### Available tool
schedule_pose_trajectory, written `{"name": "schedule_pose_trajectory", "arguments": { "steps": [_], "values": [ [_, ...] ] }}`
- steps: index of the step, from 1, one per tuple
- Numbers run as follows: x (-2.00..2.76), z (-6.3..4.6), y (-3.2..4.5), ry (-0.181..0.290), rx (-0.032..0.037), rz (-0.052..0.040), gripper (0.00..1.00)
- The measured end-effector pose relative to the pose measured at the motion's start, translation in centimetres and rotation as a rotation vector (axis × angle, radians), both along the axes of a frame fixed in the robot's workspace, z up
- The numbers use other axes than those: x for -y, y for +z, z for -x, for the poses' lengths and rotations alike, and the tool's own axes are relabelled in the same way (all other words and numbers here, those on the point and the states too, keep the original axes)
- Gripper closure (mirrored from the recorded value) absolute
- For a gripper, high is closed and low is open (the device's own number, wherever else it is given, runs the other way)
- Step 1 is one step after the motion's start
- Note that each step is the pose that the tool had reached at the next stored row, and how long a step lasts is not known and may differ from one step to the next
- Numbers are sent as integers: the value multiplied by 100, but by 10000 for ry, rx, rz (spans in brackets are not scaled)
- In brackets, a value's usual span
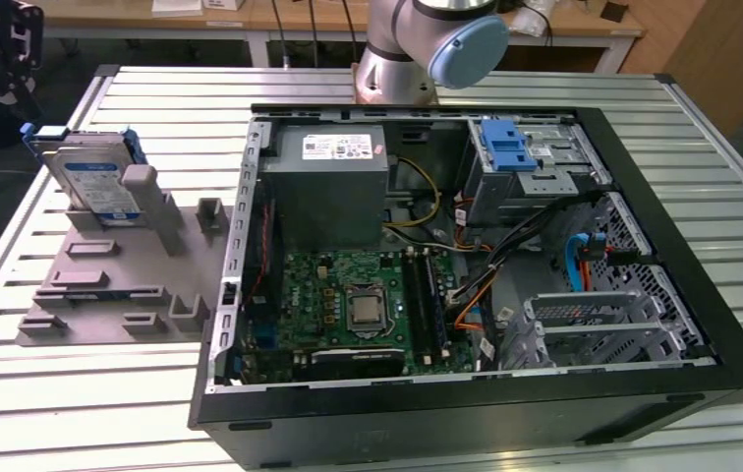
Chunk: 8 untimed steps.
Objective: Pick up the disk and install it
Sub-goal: 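Pick up the disk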
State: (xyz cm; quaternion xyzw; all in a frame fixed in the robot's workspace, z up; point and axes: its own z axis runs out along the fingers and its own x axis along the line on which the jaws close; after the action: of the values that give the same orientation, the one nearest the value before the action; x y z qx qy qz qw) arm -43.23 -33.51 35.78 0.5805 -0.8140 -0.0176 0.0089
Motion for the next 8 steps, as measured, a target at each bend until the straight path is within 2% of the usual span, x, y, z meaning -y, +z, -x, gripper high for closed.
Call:
{"name": "schedule_pose_trajectory", "arguments": {
  "steps": [8],
  "values": [
    [0, 0, -3, 1360, 0, -21, 89]
  ]
}}
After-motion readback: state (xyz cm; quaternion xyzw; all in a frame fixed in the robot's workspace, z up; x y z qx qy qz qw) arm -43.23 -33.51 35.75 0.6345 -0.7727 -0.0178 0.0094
